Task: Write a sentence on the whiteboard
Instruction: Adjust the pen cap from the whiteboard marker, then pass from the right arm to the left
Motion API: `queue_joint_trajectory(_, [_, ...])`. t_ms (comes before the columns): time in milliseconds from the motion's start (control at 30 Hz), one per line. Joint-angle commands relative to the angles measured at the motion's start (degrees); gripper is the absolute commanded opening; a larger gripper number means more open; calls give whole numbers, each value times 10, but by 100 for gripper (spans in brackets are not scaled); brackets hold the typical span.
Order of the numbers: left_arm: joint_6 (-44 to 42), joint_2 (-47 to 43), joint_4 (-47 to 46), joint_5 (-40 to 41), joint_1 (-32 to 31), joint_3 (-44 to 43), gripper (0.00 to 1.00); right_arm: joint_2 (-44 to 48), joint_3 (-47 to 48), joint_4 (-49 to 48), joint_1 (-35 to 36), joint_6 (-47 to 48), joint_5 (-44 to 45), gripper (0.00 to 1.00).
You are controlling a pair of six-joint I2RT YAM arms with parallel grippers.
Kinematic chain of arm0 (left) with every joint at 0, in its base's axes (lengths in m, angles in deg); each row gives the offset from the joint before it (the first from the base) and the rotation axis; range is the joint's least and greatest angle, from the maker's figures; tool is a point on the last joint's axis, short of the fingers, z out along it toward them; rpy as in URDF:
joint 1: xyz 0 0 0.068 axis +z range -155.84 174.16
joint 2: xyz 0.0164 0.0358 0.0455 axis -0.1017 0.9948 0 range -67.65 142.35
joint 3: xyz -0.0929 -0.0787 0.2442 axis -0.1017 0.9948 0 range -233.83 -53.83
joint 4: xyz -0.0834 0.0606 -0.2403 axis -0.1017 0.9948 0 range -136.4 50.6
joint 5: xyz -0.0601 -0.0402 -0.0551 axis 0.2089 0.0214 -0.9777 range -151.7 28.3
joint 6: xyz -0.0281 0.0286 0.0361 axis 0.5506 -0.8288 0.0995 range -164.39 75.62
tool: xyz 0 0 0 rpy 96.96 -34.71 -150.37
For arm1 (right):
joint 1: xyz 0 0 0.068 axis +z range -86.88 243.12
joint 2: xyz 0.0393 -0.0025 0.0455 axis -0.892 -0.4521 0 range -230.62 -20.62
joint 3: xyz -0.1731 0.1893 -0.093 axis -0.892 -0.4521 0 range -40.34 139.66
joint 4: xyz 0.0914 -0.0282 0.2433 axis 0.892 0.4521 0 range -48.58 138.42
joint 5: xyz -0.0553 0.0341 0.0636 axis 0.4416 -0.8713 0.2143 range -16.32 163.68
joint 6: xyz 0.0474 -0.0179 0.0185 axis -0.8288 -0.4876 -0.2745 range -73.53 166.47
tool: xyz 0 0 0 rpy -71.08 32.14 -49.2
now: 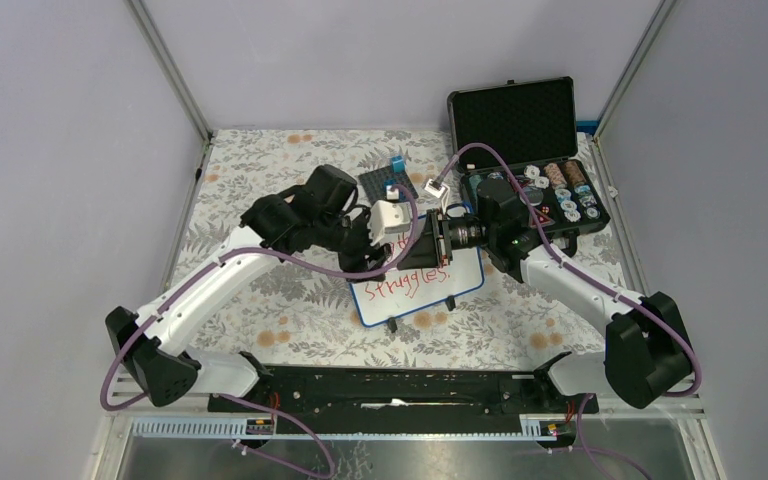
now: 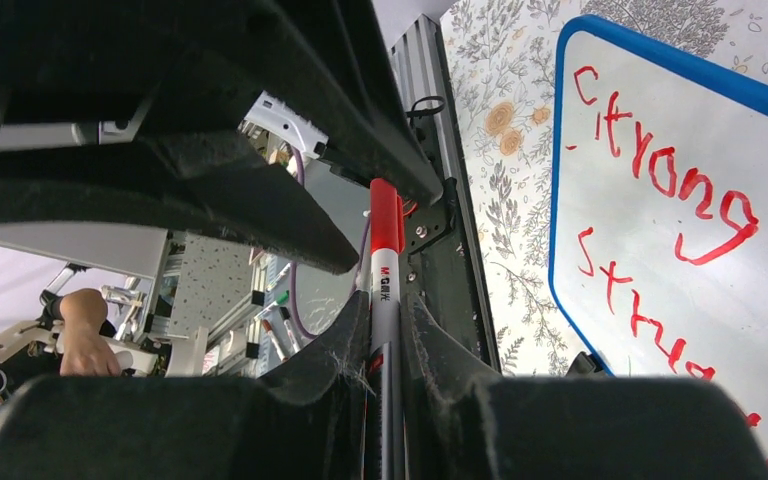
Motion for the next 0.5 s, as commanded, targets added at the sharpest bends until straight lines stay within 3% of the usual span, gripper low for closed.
queue_joint_trajectory(0, [-29,3,-6,65,-28,-18,54,3,18,-5,3,4,11,0])
queue_joint_trajectory(133, [-29,18,-14,84,-50,-24,51,5,17,-6,9,0,14,0])
queue_joint_trajectory(333, [-24,25,-26,107,-62,-15,36,2,16,-9,10,-7,9,0])
queue_joint_trajectory(467, [-14,21,-37,125,-62,-8,12,1,18,-14,10,-18,6,5])
